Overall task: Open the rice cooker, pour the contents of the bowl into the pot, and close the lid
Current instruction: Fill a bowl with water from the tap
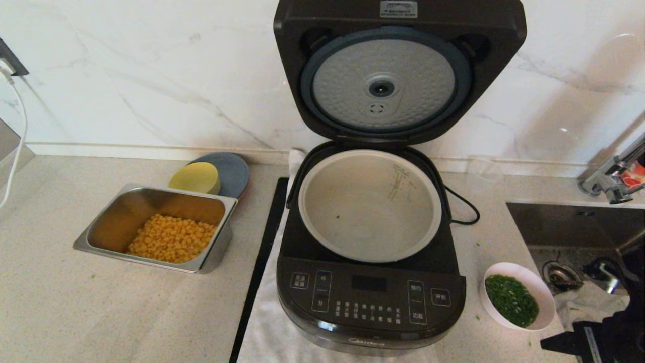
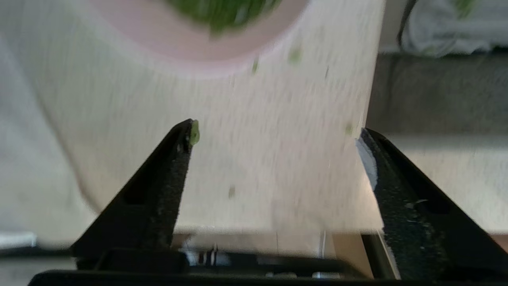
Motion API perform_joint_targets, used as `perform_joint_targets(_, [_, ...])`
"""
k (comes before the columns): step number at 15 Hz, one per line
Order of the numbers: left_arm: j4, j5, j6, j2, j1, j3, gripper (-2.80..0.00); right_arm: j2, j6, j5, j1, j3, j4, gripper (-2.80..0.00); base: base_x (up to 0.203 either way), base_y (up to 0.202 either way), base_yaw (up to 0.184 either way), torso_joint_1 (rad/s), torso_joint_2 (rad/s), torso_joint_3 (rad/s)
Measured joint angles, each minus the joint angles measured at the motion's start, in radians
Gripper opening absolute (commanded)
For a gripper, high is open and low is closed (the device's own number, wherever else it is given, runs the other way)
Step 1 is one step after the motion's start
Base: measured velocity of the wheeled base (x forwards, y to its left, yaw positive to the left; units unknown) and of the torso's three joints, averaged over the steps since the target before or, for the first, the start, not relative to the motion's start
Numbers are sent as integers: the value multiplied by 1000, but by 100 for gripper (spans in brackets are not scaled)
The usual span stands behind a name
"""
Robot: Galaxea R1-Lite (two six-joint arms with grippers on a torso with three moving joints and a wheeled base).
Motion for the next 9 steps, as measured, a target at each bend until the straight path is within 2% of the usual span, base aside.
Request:
perform_joint_targets(4, [0, 0, 0, 0, 0, 0, -280, 92, 45, -41, -2, -6, -117, 0, 0, 0, 0, 0, 0, 0])
perform_joint_targets(9, [0, 0, 0, 0, 0, 0, -280, 146, 46, -43, -5, -17, -132, 0, 0, 0, 0, 0, 0, 0])
